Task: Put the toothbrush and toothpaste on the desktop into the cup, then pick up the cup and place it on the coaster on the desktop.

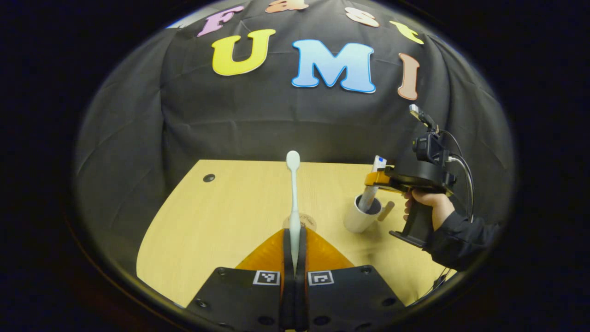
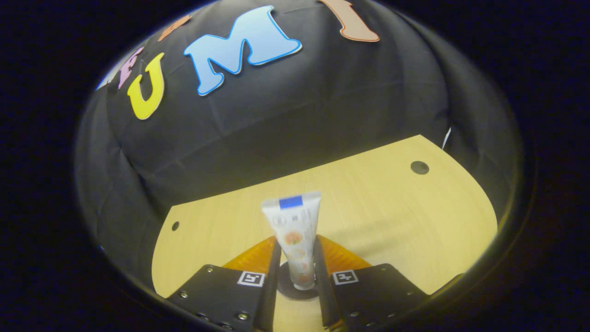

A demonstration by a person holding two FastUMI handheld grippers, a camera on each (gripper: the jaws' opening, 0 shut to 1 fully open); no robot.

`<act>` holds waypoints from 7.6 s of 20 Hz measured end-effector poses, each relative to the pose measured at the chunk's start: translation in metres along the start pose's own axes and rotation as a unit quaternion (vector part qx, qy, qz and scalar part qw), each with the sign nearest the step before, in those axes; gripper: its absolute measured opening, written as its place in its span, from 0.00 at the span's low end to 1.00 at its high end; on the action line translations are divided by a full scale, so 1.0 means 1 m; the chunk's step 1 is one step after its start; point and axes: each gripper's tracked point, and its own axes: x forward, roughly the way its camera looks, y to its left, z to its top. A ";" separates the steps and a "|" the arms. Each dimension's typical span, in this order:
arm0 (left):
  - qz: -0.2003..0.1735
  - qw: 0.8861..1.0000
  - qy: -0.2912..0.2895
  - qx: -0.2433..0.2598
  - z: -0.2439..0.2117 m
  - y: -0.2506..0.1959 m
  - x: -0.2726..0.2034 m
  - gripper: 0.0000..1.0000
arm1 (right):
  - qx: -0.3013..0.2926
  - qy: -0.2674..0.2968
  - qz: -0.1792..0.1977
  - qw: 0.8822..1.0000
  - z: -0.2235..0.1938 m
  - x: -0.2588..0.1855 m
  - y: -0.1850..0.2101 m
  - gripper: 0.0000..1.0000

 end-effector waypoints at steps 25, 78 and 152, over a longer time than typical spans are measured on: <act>-0.114 0.985 -0.095 0.085 0.060 -0.111 0.058 0.08 | 0.024 -0.069 0.001 0.997 0.036 -0.085 -0.043 0.67; -0.081 0.984 -0.139 0.076 0.044 -0.169 0.114 0.32 | 0.019 -0.038 -0.026 0.999 -0.004 -0.127 -0.144 0.67; 0.096 0.993 -0.054 -0.033 -0.023 0.020 -0.020 0.82 | -0.446 0.242 0.179 0.843 -0.087 -0.016 -0.053 0.10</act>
